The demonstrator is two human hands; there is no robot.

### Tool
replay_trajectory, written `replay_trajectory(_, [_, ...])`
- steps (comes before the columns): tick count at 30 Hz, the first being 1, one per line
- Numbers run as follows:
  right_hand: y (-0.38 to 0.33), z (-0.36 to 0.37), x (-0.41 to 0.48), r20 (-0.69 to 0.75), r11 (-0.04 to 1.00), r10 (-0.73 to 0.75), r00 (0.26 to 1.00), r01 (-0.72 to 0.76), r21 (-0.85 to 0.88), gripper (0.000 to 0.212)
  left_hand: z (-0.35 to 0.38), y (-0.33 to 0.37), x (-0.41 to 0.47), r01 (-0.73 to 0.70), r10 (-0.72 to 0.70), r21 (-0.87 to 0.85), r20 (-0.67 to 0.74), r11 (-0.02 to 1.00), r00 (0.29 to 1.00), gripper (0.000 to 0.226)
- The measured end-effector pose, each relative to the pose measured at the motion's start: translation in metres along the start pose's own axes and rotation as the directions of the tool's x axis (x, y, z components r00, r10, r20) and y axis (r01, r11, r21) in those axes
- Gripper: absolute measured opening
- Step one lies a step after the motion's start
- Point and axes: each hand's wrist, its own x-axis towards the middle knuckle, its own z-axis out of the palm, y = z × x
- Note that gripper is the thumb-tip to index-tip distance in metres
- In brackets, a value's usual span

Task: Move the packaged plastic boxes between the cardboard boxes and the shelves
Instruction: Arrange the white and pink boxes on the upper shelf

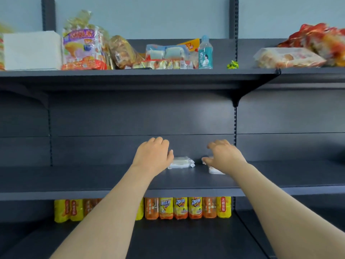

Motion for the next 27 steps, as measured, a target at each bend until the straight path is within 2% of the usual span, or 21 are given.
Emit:
replay_trajectory(7, [0.024,0.045,0.067,0.018,0.999,-0.022,1.000,0.022,0.024,0.053,0.054,-0.019,0.049,0.083,-0.088,0.044,0.115,0.996,0.989,0.038])
replay_trajectory(11, [0.025,0.071,0.097,0.064,0.999,-0.038,0.997,0.037,0.022,0.055,0.091,-0.033,0.063,0.063,-0.074,0.072,0.163,0.995,0.984,0.037])
replay_trajectory(17, [0.025,0.110,0.137,0.143,1.000,-0.020,0.990,0.023,-0.021,0.052,0.150,-0.055,0.090,0.083,-0.087,0.028,0.189,0.996,0.978,0.036])
replay_trajectory(27, [-0.015,0.200,0.206,0.209,0.998,0.051,0.977,-0.056,0.018,0.044,0.297,-0.091,0.144,0.276,-0.225,-0.129,0.314,0.953,0.923,0.041])
